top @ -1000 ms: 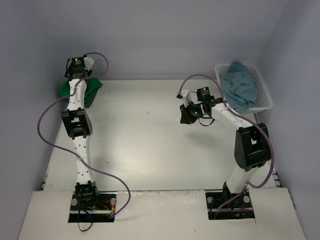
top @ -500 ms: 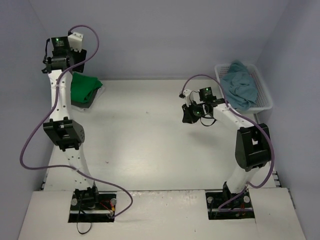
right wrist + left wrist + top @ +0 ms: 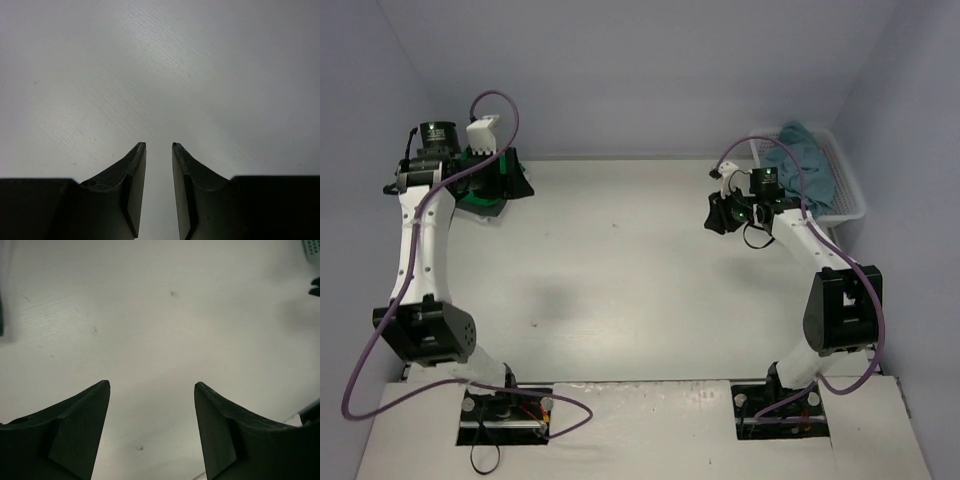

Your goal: Fold and stack the t-shirts

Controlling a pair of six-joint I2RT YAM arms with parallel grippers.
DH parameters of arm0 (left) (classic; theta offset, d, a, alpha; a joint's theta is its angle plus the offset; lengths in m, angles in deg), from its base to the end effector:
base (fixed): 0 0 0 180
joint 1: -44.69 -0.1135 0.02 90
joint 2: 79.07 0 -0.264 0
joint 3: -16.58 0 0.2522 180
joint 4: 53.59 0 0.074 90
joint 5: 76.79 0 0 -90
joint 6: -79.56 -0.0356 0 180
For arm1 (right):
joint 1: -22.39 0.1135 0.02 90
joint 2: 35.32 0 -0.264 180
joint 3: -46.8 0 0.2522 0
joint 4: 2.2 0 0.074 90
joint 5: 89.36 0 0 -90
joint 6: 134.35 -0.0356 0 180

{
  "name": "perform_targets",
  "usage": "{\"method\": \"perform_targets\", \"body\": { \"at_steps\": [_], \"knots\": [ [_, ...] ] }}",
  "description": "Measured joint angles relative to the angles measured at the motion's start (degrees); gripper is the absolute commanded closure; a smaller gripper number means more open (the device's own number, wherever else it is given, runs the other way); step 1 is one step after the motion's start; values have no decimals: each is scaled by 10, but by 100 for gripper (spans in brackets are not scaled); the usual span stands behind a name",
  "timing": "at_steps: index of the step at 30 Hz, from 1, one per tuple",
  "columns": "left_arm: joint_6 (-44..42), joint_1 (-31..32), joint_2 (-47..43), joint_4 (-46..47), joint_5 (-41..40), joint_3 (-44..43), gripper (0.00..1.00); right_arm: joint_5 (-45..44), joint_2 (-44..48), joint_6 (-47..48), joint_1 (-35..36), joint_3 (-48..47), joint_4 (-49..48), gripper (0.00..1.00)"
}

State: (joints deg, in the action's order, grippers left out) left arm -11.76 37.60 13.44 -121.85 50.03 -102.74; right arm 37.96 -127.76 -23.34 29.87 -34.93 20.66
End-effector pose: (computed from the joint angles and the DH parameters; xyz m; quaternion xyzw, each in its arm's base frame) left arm 0.3336 0.0200 0.4231 0.0861 0.8704 -0.2585 0.4101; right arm 0.3584 0.0688 0.2738 -0.3520 0.7720 0.2272 0.4780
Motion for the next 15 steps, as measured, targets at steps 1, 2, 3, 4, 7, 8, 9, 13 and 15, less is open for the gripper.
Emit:
{"method": "perform_targets", "body": {
  "at_steps": [1,2,3,4,7,8,9,13,15],
  "knots": [
    [2,2,-24,1,13,24,37,0,0,-1,-4,0,-1,73],
    [2,3,-46,2,22,45,37,0,0,-2,-9,1,-1,72],
    [0,4,-66,2,30,64,37,0,0,-3,-14,2,-1,71],
    [-3,5,-86,2,37,81,37,2,0,-4,-20,2,-1,71],
    [-16,6,-140,8,50,136,37,8,-1,-12,-45,3,-1,63],
    [-18,6,-156,11,54,158,37,12,-2,-15,-54,3,-1,61],
    [-22,6,-170,15,56,180,37,15,-3,-16,-64,3,0,59],
    [-33,6,-201,25,56,243,36,27,-16,-18,-97,2,6,50],
    [-36,3,-208,28,56,260,36,33,-20,-21,-112,2,11,43]
  ]
}}
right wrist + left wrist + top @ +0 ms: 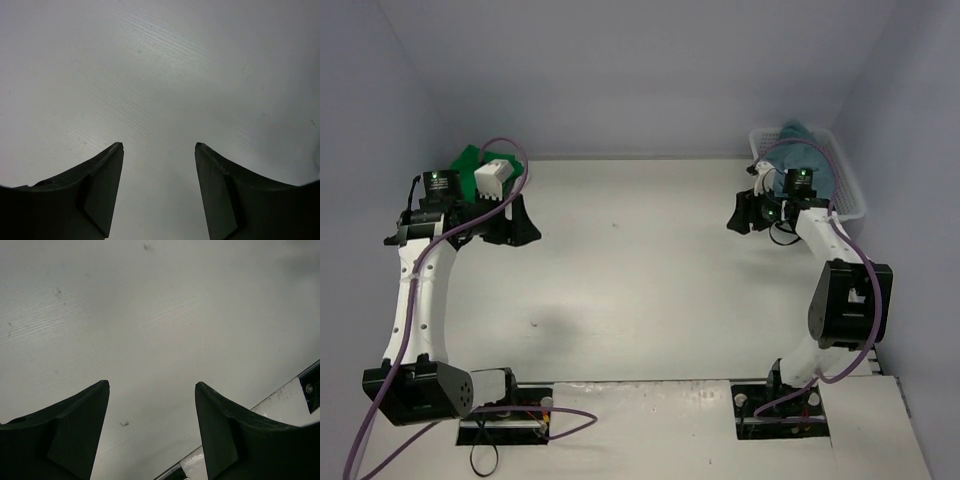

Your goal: Fold and stack the t-shirts

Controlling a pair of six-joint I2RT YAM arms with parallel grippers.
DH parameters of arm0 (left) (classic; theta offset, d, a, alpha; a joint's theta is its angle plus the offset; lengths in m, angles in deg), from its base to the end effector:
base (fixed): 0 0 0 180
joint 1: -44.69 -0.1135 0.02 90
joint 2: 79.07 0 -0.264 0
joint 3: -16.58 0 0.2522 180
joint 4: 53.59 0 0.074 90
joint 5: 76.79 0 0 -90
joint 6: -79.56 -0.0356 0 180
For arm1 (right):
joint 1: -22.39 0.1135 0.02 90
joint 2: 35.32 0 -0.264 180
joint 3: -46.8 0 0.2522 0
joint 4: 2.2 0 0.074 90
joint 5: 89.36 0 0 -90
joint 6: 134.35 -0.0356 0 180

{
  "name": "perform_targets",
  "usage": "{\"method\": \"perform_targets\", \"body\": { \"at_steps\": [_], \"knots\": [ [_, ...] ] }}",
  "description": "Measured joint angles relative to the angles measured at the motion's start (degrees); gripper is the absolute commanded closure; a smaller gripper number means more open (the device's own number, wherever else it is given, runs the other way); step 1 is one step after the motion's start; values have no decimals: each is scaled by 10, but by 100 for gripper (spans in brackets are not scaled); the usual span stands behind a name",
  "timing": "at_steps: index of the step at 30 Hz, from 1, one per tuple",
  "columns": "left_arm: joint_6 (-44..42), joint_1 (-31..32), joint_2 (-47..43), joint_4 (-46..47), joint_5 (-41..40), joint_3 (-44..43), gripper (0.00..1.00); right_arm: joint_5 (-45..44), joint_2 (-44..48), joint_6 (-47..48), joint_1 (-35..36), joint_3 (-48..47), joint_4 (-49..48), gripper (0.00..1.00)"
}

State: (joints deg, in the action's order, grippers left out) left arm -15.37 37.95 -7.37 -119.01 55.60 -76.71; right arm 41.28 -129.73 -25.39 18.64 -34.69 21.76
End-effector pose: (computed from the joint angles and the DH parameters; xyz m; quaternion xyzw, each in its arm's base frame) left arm 0.2451 0.0048 0.3875 0.1282 0.8598 -0.2937 0.3975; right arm 0.3676 -0.0009 0.2597 -0.2649 0.8109 0.2220 0.4723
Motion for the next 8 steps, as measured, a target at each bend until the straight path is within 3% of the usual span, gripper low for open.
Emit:
{"method": "perform_targets", "body": {
  "at_steps": [8],
  "knots": [
    [-5,-6,-3,21,0,7,36,30,30,-12,-47,8,-12,40]
  ]
}}
